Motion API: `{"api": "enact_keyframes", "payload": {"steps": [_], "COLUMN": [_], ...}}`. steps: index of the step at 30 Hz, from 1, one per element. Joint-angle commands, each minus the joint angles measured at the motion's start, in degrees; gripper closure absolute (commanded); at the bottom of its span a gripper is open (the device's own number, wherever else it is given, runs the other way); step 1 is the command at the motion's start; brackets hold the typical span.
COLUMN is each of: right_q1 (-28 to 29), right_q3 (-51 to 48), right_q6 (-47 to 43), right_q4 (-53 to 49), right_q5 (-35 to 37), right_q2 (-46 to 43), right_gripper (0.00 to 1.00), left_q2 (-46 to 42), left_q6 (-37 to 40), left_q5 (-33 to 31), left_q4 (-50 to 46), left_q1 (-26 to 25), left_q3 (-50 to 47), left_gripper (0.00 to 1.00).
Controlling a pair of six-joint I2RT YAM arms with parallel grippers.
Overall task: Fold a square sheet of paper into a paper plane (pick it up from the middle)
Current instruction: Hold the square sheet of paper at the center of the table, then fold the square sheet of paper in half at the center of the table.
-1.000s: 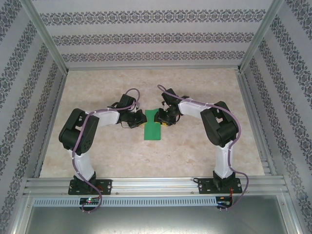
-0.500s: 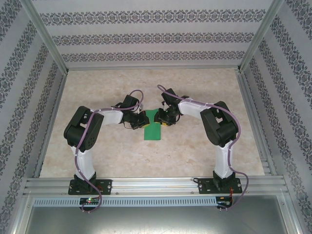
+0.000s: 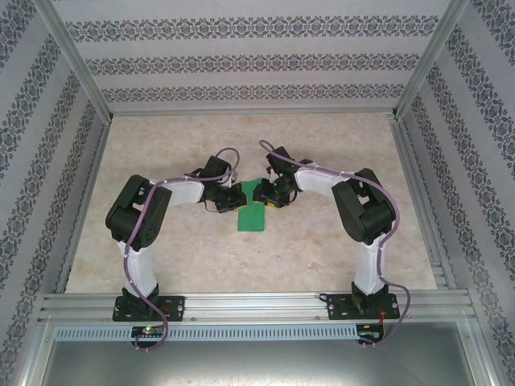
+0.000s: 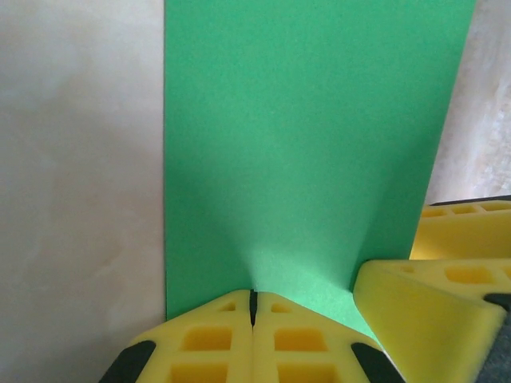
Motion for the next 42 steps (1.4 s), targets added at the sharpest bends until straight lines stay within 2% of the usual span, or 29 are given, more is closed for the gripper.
{"api": "enact_keyframes", "payload": {"steps": [1, 4, 8, 12, 16, 19, 29, 42], "right_q1": [-0.2, 0.1, 0.5, 2.0, 3.3, 4.0, 4.7, 4.6], "right_q3": [-3.4, -6.2, -9.6, -9.3, -6.6, -5.1, 0.3, 0.7], "right_q6": [1.9, 5.3, 6.9, 5.8, 6.9, 7.1, 5.8, 3.5], "right_q4": [-4.7, -2.3, 3.2, 6.6, 8.2, 8.4, 6.7, 2.5], "right_q5": [6.1, 7.5, 8.6, 7.4, 5.2, 4.0, 2.0, 2.7], "right_q2": [-3.8, -10.3, -16.7, -16.3, -12.2, -9.6, -1.9, 1.1], "right_gripper": [0.52, 0.45, 0.45, 0.62, 0.88, 0.99, 1.00, 1.00], "left_q2": [4.9, 5.8, 6.8, 6.7, 6.8, 7.1, 7.9, 8.6], "left_q6": [2.7, 2.6, 2.3, 2.6, 2.5, 2.3, 2.0, 0.6], "left_q5": [-6.9, -8.6, -8.5, -9.2, -9.8, -9.7, -9.7, -11.8], "left_q4": [-13.0, -14.1, -14.0, -14.7, -15.2, -15.2, -15.8, -19.3], "left_q1": [-0.8, -0.8, -0.8, -1.0, -1.0, -1.0, -1.1, -1.1], "left_q3": [-2.0, -2.2, -2.4, -2.0, -2.2, -2.5, -2.0, -1.6], "left_gripper": [1.00, 1.00, 1.00, 1.00, 1.00, 1.00, 1.00, 1.00]}}
